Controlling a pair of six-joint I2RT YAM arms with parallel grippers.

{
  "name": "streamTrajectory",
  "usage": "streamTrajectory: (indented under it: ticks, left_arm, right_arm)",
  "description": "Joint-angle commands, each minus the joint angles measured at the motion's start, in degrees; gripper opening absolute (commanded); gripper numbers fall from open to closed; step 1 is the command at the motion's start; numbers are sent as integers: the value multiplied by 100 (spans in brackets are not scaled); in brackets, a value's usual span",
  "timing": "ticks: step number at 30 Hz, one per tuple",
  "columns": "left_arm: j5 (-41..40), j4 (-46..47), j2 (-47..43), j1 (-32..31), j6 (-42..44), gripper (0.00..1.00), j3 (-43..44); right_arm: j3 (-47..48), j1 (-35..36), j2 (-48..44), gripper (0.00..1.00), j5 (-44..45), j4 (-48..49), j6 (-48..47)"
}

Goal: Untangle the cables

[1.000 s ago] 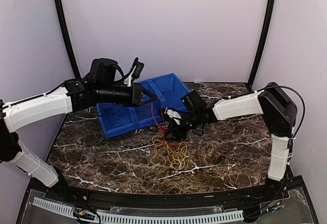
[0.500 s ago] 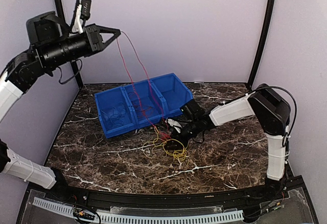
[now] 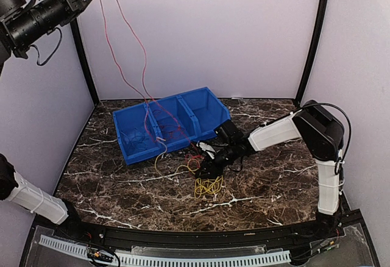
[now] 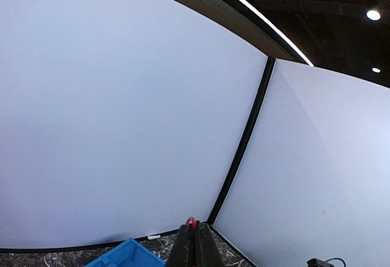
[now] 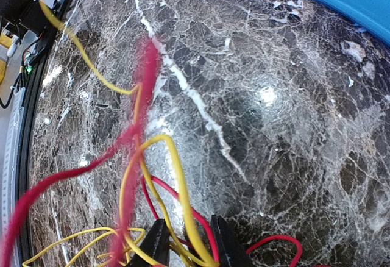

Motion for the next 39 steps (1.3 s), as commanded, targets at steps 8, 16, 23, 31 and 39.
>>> streamTrajectory:
  ticks: [8,16,23,31,39]
  left_arm:
    - [-394,51,59,-24,353,0,592]
    - [-817,608,-124,-19,735,0,1195]
    - [-1082,493,-297,-16,795,0,869]
    - [-1022,292,-320,-21,723,0,743]
    - [-133,110,-508,-24,319,0,-220]
  right_arm:
    - [-109,-21,365,27,162,-156,42]
    - [-109,-55,484,33,216,-184,67]
    - [-92,-91,428,32,280,-200,26]
    - [-79,-114,258,31,246,-260,-157]
    - [151,-79,-909,45,540,-733,-940]
